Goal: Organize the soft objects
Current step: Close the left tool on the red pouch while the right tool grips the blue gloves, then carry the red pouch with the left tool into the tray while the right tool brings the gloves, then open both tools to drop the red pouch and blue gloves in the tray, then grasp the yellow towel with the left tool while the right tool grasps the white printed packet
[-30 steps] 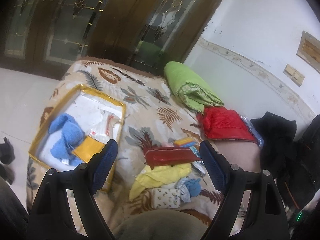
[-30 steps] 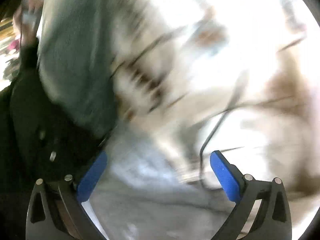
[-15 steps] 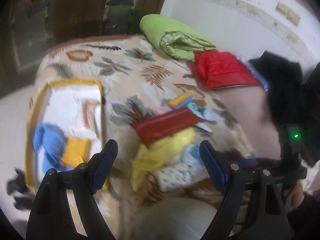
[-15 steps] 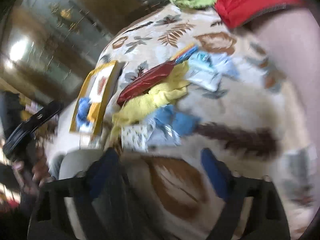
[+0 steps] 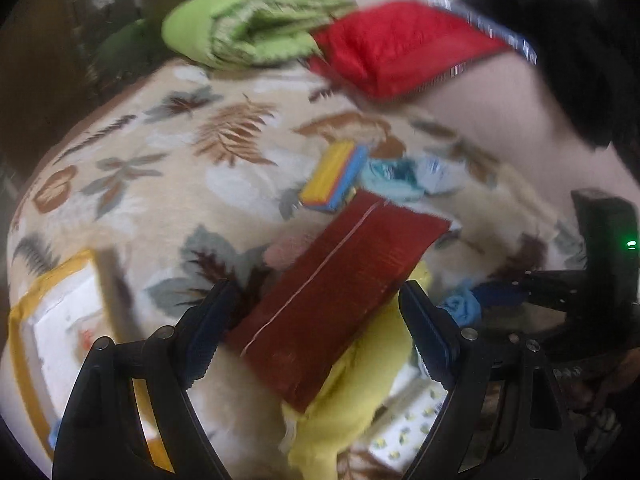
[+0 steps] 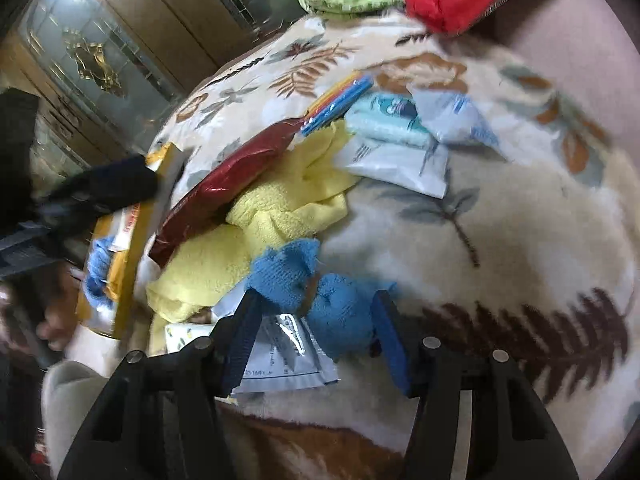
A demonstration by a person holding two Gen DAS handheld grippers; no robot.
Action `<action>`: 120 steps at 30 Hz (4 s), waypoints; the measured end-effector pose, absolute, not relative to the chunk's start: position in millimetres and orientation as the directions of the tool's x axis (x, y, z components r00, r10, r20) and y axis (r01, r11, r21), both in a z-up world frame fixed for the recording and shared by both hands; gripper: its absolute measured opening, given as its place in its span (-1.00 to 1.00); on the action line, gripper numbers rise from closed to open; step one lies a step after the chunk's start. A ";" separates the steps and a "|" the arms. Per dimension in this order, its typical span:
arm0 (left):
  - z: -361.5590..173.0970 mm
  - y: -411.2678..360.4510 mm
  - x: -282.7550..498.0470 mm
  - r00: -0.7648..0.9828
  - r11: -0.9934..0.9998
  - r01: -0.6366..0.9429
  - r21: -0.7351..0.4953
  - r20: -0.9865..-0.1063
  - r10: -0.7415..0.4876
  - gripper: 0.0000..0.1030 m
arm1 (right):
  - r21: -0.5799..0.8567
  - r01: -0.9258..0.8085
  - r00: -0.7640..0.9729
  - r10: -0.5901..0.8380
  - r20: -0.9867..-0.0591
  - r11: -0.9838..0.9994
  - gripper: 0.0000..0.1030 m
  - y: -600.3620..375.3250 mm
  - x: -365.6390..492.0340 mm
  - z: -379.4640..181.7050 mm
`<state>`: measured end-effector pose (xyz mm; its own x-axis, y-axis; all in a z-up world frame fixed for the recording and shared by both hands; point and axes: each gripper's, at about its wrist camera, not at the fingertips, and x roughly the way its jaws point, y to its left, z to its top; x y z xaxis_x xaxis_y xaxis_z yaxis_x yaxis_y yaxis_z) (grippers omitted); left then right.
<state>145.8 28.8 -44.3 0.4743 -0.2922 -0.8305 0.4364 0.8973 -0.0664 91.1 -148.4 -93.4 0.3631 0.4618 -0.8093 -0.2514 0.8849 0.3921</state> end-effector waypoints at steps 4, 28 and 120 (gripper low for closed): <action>-65.4 7.1 157.2 0.459 0.884 0.466 0.031 -0.863 -0.212 0.63 | 0.397 -0.229 0.381 0.457 -0.804 0.889 -0.39 -152.6 88.6 -91.4; 62.7 184.5 23.7 0.667 0.811 0.116 -0.574 -0.559 -0.492 -0.73 | 0.564 -0.367 0.418 0.673 -0.610 0.740 -0.49 -84.6 32.9 26.4; -87.2 -22.5 173.5 0.202 0.898 0.390 -0.203 -0.933 -0.299 -0.14 | 0.511 -0.063 0.438 0.484 -0.757 0.857 -0.53 -166.4 40.5 -76.6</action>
